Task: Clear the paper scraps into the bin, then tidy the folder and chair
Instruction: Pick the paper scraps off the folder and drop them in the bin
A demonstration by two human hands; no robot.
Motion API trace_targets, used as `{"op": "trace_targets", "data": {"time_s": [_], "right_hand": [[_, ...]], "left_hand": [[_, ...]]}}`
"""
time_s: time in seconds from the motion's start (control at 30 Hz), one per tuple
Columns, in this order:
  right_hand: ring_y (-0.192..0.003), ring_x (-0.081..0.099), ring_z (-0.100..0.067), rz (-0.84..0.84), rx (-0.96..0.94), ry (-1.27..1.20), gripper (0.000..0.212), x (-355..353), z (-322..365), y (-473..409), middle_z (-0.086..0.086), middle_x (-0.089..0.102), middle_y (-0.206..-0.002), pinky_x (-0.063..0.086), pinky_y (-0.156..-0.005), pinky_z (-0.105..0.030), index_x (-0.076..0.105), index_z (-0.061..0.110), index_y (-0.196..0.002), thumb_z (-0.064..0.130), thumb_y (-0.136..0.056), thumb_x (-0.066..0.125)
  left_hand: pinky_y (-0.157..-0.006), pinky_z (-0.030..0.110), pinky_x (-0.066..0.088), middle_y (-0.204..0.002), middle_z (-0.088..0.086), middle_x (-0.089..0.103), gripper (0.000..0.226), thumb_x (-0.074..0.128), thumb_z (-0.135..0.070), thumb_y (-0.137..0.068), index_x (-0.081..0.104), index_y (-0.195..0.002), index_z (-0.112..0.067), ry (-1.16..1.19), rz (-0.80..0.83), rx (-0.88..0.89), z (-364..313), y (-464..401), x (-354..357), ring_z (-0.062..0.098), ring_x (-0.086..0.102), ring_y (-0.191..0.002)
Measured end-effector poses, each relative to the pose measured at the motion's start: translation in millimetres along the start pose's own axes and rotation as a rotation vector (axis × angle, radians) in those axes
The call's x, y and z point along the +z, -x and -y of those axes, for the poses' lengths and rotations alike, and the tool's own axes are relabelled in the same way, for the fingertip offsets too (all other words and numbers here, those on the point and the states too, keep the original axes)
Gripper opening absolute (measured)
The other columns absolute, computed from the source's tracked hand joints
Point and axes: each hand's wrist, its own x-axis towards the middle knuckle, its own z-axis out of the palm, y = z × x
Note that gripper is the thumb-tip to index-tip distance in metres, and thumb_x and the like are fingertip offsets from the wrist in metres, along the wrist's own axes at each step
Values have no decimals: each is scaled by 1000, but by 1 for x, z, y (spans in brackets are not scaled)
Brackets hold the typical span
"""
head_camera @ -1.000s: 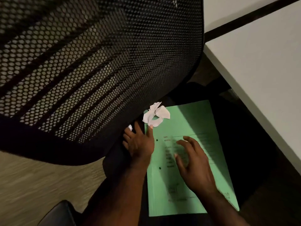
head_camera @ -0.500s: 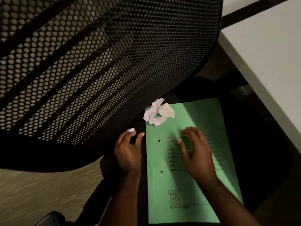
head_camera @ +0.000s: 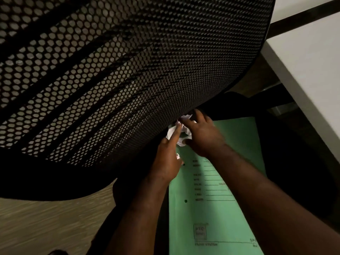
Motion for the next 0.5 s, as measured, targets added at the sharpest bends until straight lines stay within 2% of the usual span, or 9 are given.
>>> {"op": "trace_targets", "data": {"time_s": [0.07, 0.13, 0.27, 0.33, 0.4, 0.5], "right_hand": [[-134, 26, -40, 60, -8, 44, 67, 3, 0, -8, -6, 18, -157, 45, -99, -50, 34, 36, -145, 31, -86, 67], [-130, 30, -40, 48, -27, 50, 61, 8, -1, -13, -4, 27, -152, 45, -98, -48, 39, 35, -142, 30, -87, 65], [-114, 48, -32, -40, -86, 10, 36, 11, -3, -21, -3, 55, -128, 42, -94, -36, 59, 25, -126, 24, -90, 59], [-105, 54, -30, -65, -111, -14, 28, 12, -5, -19, -3, 62, -118, 43, -88, -34, 66, 23, -117, 21, -91, 56], [-100, 54, -29, -97, -124, -34, 27, 14, -6, -12, -4, 65, -111, 44, -85, -35, 69, 20, -111, 16, -89, 54], [-96, 51, -29, -152, -121, -42, 28, 18, -9, 4, -8, 67, -107, 44, -78, -36, 69, 13, -110, 8, -87, 54]], "left_hand": [[-105, 33, 42, -138, 10, 34, 106, 77, -9, -75, 8, -149, -43, -119, 36, -62, -1, 1, 2, 23, 42, -127], [-107, 36, 41, -135, 10, 31, 101, 78, -11, -74, 17, -149, -41, -170, -19, -98, -2, 2, 4, 24, 41, -126], [-96, 25, 48, -121, 0, 29, 69, 74, -1, -76, 49, -134, -28, -63, -132, -72, -2, 5, 7, 20, 52, -108], [-93, 19, 47, -121, -2, 27, 60, 73, 2, -76, 55, -128, -21, -78, -177, -35, -1, 10, 10, 16, 51, -105], [-93, 21, 50, -125, 1, 30, 48, 73, 2, -77, 58, -119, -18, -99, -262, -4, -1, 13, 12, 13, 50, -103], [-101, 23, 45, -143, 6, 26, 50, 71, 4, -78, 55, -118, -21, -87, -291, 7, -3, 15, 15, 17, 48, -121]]}}
